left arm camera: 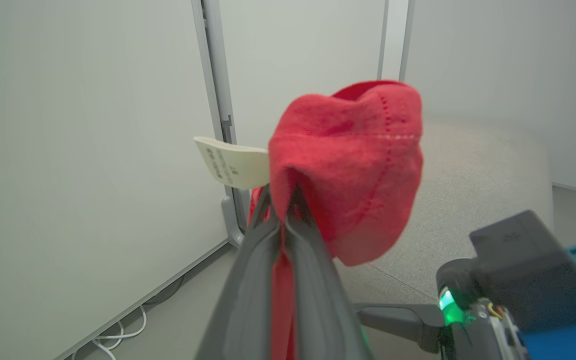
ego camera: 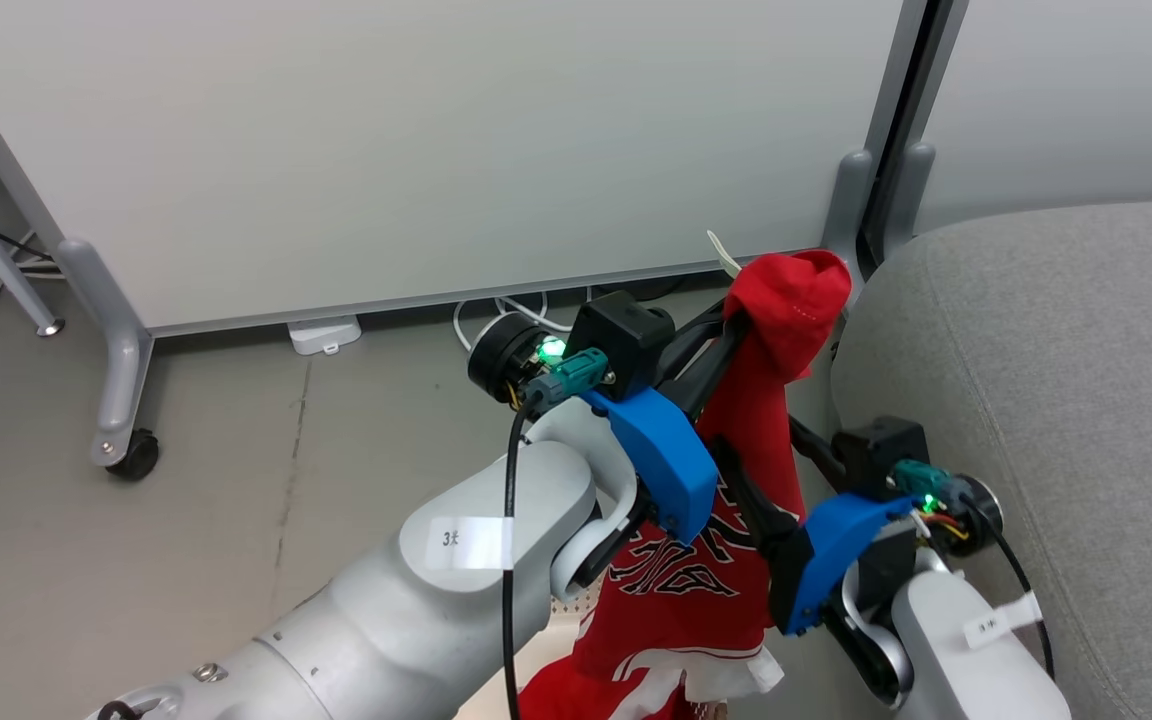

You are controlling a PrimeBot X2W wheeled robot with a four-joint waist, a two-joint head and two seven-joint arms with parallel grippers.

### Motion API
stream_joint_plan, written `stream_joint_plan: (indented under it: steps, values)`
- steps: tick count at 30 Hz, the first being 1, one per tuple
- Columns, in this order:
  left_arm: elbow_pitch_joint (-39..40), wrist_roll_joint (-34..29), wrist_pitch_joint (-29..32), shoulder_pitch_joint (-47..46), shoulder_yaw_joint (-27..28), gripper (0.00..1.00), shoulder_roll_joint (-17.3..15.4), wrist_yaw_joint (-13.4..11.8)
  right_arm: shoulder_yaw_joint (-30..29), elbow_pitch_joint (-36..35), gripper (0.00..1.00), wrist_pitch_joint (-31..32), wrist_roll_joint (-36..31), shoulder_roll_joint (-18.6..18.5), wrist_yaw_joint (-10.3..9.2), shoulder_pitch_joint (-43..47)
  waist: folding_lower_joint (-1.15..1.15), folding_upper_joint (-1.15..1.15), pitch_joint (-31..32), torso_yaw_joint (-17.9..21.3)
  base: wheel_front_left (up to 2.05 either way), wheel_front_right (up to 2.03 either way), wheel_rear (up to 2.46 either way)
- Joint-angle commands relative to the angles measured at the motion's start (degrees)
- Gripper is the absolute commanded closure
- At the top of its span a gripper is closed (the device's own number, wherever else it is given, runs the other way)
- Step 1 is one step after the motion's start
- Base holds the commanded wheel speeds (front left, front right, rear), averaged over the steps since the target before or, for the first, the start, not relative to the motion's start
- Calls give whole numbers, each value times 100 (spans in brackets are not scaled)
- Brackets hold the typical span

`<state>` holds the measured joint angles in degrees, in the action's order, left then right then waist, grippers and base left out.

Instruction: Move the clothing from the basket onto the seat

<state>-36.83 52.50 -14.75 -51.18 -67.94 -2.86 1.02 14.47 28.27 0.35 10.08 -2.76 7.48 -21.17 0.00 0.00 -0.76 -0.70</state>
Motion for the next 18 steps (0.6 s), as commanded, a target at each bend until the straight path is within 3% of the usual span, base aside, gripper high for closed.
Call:
stream_joint_plan:
  steps: [1, 9, 10, 11, 18]
  values:
    - [12, 33, -27, -106, -31, 100, -4, -11, 28, 66, 0, -37, 18, -23, 3, -158, 0, 0, -27, -15, 0, 0, 0]
    - [141, 180, -44, -216, -232, 100, -1, -56, 509, 966, 0, -328, 339, -21, 3, -791, 0, 0, -95, -83, 0, 0, 0]
    - [145, 189, -45, -219, -246, 100, -1, -59, 563, 1055, 61, -376, 407, -21, 3, -838, 0, 0, -91, -87, 0, 0, 0]
    - [146, 187, -48, -220, -258, 100, -1, -66, 627, 1115, 100, -428, 493, -21, 3, -873, 0, 0, -86, -91, 0, 0, 0]
    - [73, 245, -53, -205, -317, 100, -2, -99, 983, 1464, 100, -675, 834, -21, 3, -1009, 0, 0, -41, -67, 0, 0, 0]
